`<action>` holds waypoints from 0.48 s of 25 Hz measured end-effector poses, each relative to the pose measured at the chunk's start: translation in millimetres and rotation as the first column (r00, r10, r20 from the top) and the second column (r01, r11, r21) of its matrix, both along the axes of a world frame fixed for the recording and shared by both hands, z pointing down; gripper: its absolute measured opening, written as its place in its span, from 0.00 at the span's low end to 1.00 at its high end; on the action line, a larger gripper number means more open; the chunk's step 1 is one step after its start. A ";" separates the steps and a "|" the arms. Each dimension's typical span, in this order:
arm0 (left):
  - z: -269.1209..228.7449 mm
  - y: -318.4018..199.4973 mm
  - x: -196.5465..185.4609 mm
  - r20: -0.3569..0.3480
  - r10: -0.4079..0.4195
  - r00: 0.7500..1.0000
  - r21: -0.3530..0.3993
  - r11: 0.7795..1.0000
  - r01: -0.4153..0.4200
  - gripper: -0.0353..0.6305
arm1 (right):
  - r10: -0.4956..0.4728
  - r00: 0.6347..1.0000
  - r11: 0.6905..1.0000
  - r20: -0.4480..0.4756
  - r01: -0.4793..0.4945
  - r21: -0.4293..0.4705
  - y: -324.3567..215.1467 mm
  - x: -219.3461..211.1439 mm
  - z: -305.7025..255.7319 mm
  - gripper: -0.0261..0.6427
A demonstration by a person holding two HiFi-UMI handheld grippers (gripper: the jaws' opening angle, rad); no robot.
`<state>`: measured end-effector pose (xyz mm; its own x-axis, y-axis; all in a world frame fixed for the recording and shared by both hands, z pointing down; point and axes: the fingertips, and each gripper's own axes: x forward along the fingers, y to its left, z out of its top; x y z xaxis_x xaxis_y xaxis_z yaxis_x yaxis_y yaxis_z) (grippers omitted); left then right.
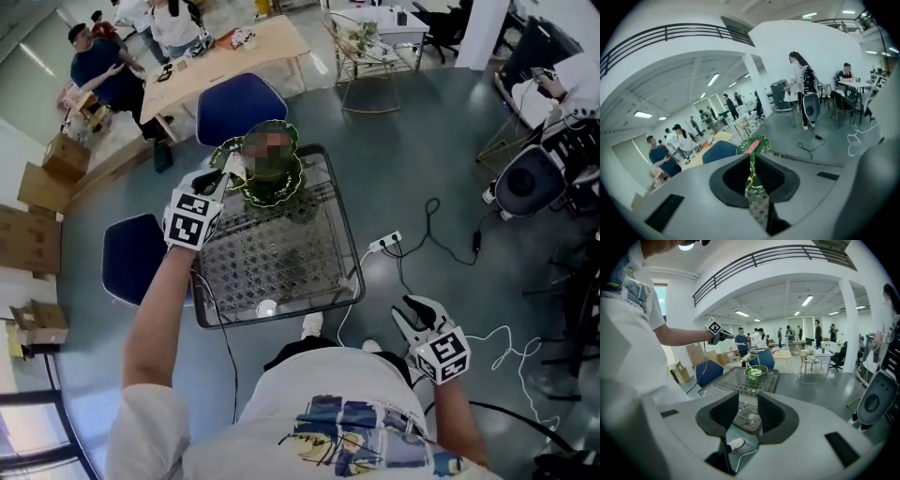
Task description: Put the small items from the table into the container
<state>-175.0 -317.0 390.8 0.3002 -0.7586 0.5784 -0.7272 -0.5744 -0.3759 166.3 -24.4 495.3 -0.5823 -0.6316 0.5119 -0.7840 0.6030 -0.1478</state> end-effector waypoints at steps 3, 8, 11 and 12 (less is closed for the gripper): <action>-2.6 94.8 14.1 -0.174 -0.085 0.981 -0.022 0.996 0.082 0.07 | -0.167 0.986 0.986 -0.001 0.167 0.003 3.1 4.1 -8.2 0.16; 12.2 253.4 84.8 -0.353 -0.176 0.919 -0.069 0.984 0.162 0.07 | -0.402 0.916 0.916 0.010 0.402 0.000 27.8 3.5 -4.0 0.11; 22.6 322.3 129.7 -0.438 -0.216 0.872 -0.113 0.976 0.186 0.07 | -0.538 0.843 0.843 0.004 0.538 0.002 45.7 -7.0 3.0 0.10; 28.6 342.1 143.4 -0.461 -0.228 0.857 -0.139 0.973 0.184 0.07 | -0.575 0.818 0.818 0.000 0.575 -0.004 52.4 -11.5 7.2 0.10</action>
